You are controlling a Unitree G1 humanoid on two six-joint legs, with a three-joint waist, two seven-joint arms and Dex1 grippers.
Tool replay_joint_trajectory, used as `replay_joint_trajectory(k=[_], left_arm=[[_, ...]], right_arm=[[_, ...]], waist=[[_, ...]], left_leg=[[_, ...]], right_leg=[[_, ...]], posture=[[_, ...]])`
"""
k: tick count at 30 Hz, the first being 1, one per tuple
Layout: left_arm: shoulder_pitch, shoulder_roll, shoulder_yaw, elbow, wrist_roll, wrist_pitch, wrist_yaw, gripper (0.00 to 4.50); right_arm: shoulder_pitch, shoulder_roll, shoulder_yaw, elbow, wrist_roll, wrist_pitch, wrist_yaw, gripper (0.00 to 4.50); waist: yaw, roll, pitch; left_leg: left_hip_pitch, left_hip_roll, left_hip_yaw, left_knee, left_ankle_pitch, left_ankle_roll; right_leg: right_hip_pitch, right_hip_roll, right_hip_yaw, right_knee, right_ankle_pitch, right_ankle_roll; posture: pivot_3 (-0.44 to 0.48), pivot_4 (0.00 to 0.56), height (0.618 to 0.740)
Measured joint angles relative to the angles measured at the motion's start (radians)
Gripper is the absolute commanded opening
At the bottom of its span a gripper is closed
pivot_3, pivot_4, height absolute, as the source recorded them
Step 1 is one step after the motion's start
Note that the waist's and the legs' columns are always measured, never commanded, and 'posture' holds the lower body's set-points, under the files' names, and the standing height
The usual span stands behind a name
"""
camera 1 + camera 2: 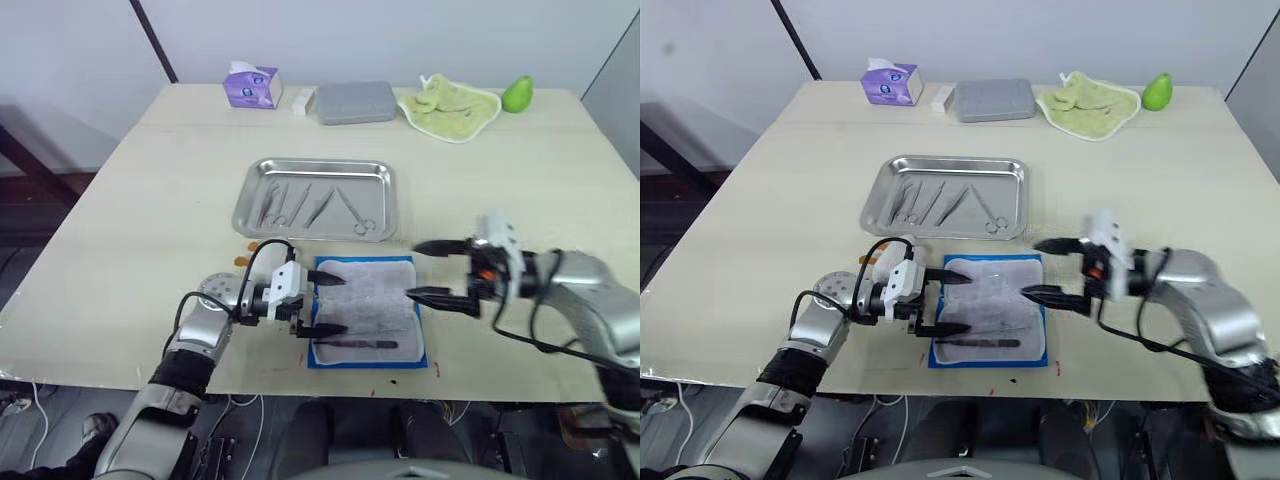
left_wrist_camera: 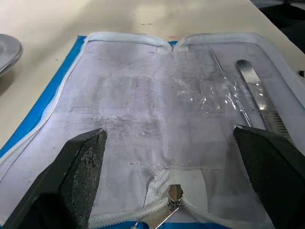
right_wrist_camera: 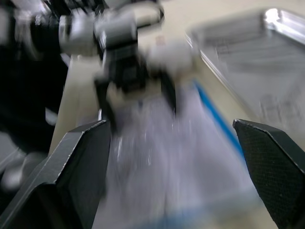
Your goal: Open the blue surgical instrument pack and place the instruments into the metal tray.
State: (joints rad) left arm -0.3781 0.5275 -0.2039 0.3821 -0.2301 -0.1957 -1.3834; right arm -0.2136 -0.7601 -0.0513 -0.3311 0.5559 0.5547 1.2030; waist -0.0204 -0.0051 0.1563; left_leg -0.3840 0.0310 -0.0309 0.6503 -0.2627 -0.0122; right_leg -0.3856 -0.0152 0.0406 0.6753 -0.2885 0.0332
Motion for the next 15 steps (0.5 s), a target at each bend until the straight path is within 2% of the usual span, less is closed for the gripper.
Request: replay_joint_trajectory(k=[9,15], left_arm=[[-0.012,0.003,0.000,0.031,-0.006,-0.023,-0.028,4.50],[-0.010,0.009,0.006,0.037,-0.010,-0.032,-0.039,4.50]], right_arm=[[0.278,-0.177,-0.231,-0.008,0.005,-0.146,0.147,4.45],[0.312,-0.186,-0.246,-0.046,0.006,-0.169,0.150,4.45]], waist=[[-0.001,-0.002,0.001],[-0.006,-0.002,0.001]], left_leg=[[0.003,0.001,0.001,0.000,0.000,0.000],[0.003,0.003,0.001,0.000,0.000,0.000]], right_leg=[[0.004,0.001,0.001,-0.003,-0.001,0.002],[0.005,0.003,0.001,-0.004,-0.001,0.002]], posture=[[0.000,0.150,0.740],[0.000,0.150,0.740]])
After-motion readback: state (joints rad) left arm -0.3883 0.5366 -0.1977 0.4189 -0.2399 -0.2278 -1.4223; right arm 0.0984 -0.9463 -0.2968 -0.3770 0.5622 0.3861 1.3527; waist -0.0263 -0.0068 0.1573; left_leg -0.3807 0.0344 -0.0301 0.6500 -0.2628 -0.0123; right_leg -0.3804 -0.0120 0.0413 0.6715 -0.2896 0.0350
